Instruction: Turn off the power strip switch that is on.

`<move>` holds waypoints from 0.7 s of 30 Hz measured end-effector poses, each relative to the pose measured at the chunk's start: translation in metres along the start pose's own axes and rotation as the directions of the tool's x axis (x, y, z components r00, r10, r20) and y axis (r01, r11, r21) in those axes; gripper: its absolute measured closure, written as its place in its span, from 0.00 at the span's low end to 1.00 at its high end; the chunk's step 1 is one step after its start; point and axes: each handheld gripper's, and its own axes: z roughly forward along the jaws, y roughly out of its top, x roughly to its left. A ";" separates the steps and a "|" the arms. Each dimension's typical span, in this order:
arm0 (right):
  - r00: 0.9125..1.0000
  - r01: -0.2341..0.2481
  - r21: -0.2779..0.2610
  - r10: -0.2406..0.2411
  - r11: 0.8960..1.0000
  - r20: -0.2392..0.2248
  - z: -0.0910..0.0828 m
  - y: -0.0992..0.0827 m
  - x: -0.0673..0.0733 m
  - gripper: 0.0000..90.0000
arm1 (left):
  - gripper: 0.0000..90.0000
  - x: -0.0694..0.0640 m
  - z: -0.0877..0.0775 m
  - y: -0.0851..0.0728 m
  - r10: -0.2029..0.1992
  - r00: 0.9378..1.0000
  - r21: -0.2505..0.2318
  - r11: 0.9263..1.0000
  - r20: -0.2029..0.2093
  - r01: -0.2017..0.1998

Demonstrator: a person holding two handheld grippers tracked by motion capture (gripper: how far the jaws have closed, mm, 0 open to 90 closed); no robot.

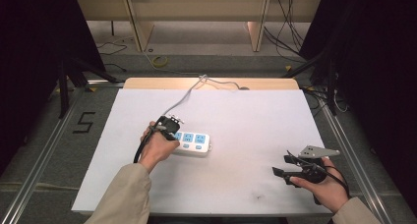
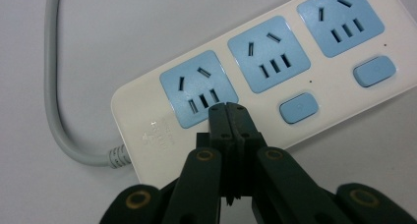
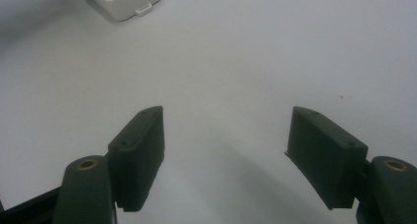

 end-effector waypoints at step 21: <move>1.000 0.000 0.000 0.000 1.000 0.000 0.000 0.000 0.000 0.34 | 1.00 0.002 -0.003 0.000 -0.008 1.000 -0.016 1.000 0.014 0.008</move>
